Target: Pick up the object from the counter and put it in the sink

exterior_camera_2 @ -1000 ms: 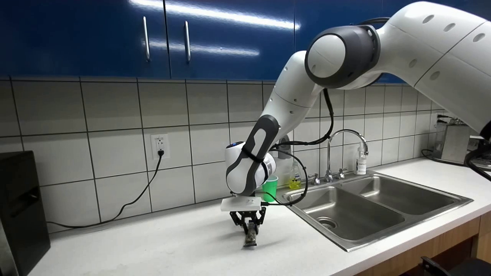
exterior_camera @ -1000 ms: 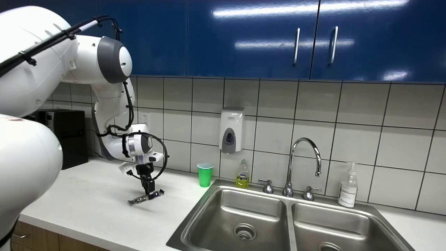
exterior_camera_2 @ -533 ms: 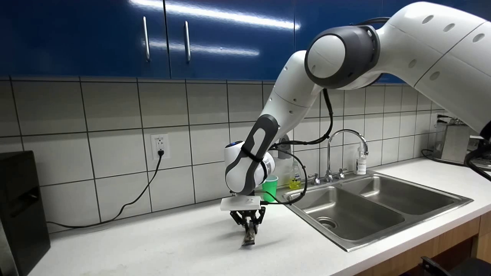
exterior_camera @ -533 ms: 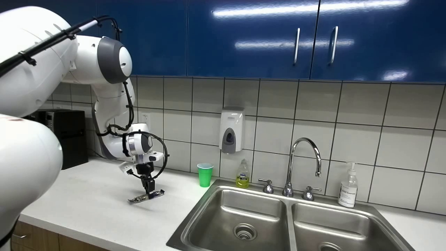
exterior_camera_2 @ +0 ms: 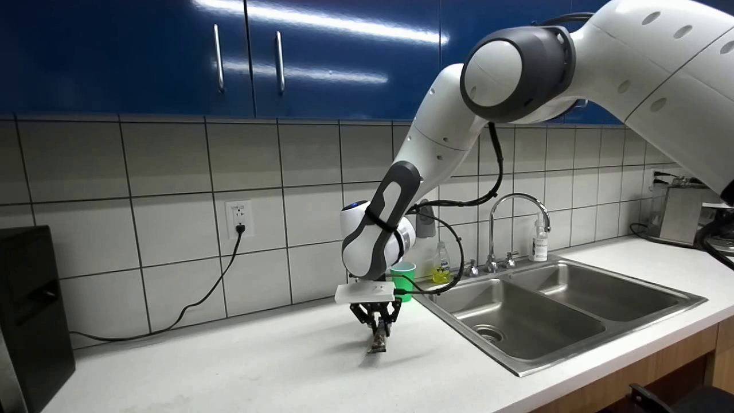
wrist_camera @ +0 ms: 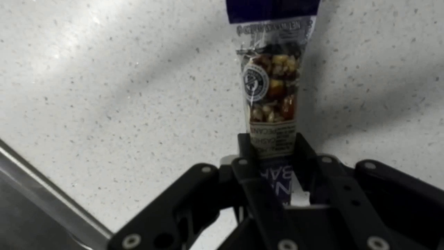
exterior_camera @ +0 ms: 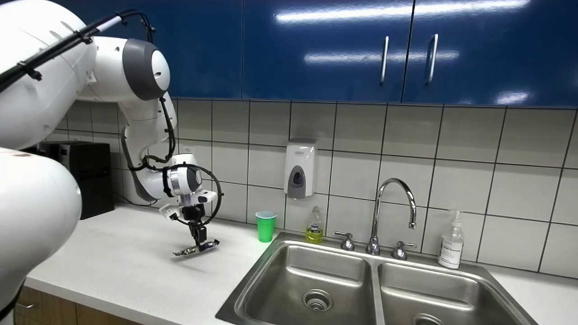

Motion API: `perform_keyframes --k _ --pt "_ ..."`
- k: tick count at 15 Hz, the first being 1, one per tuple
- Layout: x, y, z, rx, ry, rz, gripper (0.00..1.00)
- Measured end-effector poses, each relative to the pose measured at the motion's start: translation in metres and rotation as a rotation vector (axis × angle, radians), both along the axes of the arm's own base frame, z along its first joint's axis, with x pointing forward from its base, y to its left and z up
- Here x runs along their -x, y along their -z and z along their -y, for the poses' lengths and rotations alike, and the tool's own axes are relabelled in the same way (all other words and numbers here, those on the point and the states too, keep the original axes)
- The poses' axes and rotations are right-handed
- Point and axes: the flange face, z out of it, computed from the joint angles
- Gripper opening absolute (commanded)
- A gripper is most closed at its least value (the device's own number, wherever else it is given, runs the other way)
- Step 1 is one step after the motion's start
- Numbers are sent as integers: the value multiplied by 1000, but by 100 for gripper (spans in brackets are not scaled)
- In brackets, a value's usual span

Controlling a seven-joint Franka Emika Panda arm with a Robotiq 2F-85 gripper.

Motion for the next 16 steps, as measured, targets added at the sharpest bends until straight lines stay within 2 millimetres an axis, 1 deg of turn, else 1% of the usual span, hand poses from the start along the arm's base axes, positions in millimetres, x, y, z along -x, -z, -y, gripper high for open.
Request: perform_keyframes --k 3,7,12,16 --pt "4 -23 4 6 -1 18 8" --pt "20 -49 8 32 -58 31 8" --pt "51 -72 15 100 -265 58 8" --pt "80 -86 20 101 -406 75 8"
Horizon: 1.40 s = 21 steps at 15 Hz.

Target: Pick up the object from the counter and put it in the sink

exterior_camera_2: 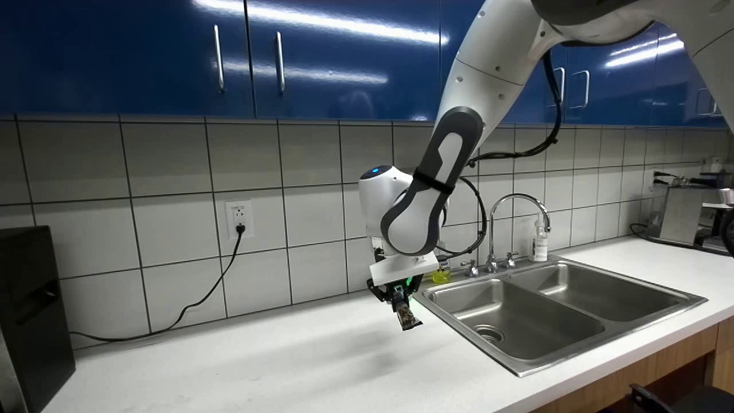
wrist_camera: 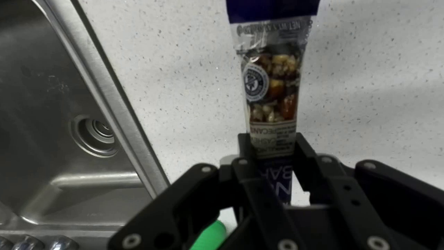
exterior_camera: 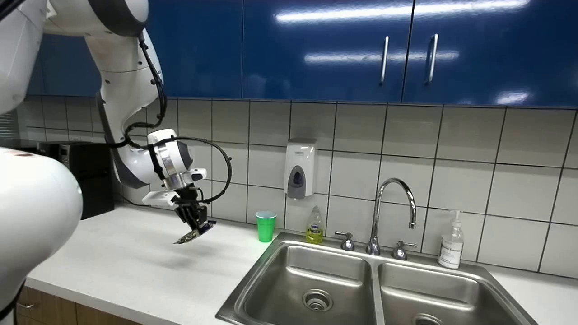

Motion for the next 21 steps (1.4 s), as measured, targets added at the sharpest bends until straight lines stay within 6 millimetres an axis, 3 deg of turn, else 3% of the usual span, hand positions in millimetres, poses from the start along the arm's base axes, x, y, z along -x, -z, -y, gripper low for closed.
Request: perform_keyframes --k 11,21 --pt "45 -15 47 -14 -337 -40 8" --pt "66 -24 104 -3 -307 -64 8"
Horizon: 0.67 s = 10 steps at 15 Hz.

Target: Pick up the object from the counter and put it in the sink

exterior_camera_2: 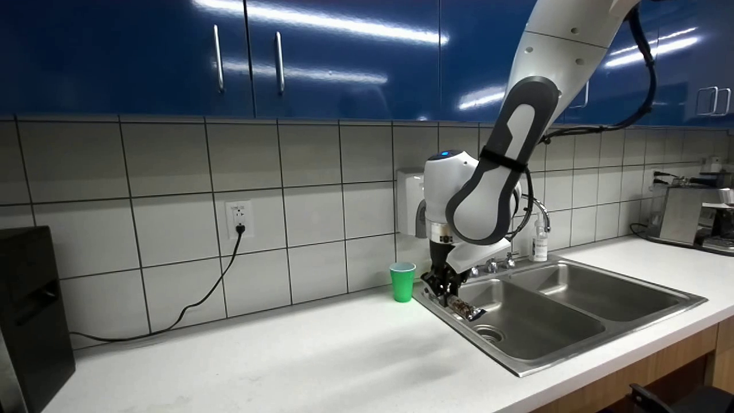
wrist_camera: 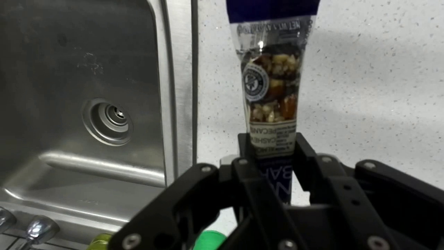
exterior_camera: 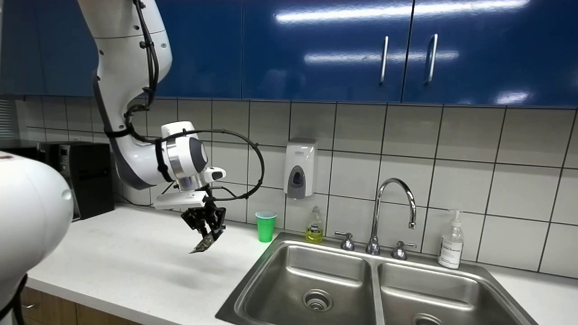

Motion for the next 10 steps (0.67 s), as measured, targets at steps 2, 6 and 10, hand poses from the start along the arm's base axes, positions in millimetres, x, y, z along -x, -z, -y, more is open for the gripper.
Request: perform_keyframes --k 2,6,10 --pt "4 1 16 -6 28 3 8" --pt "12 8 60 -13 94 0 8" --pt "23 14 118 -20 158 -10 8"
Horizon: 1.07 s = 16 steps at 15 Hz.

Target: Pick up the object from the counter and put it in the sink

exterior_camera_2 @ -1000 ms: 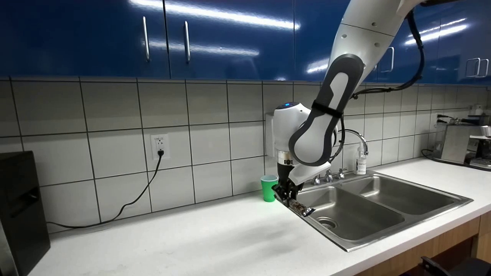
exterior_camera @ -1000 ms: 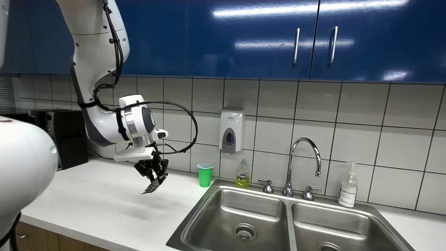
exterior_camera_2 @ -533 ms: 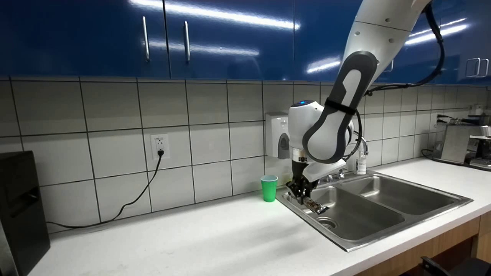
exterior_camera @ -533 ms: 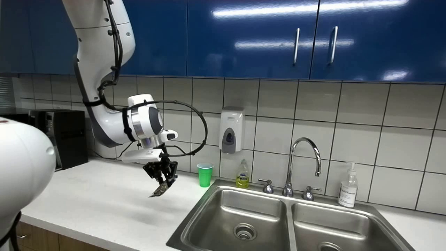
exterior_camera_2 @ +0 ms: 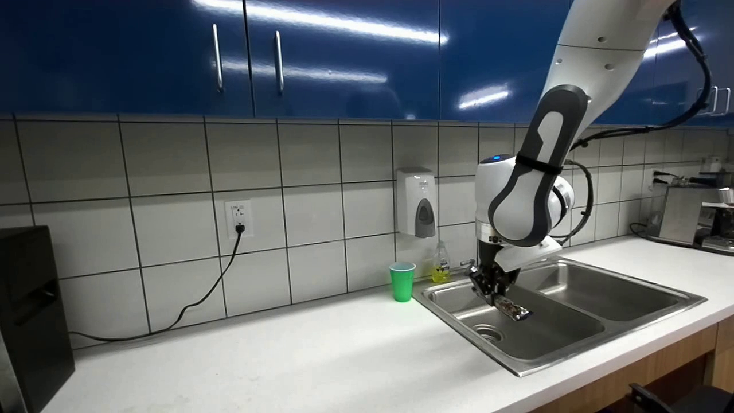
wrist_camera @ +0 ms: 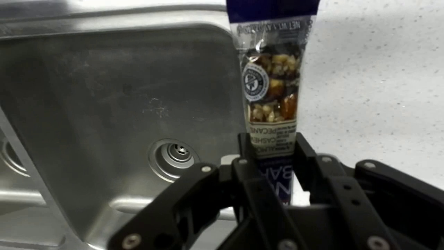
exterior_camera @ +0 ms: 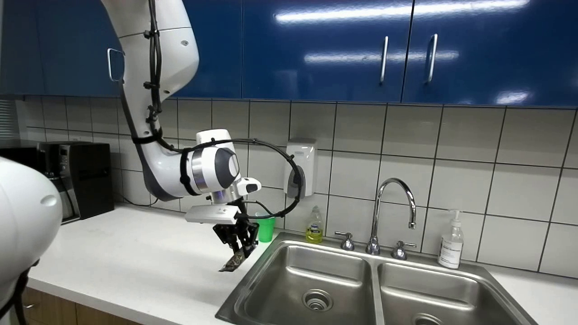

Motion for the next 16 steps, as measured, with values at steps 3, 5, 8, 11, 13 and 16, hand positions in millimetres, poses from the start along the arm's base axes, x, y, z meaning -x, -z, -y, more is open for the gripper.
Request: perform_keyframes --k 3,5,8,11,13,16 --pt "7 1 47 -11 45 -9 8" --pt "11 2 75 -21 67 -16 8" --pt "5 4 103 -37 83 -17 8" --pt "-17 13 119 -47 82 -14 8" --pt "-36 24 126 -50 77 -17 8" --pt "-61 46 136 -48 74 -32 8"
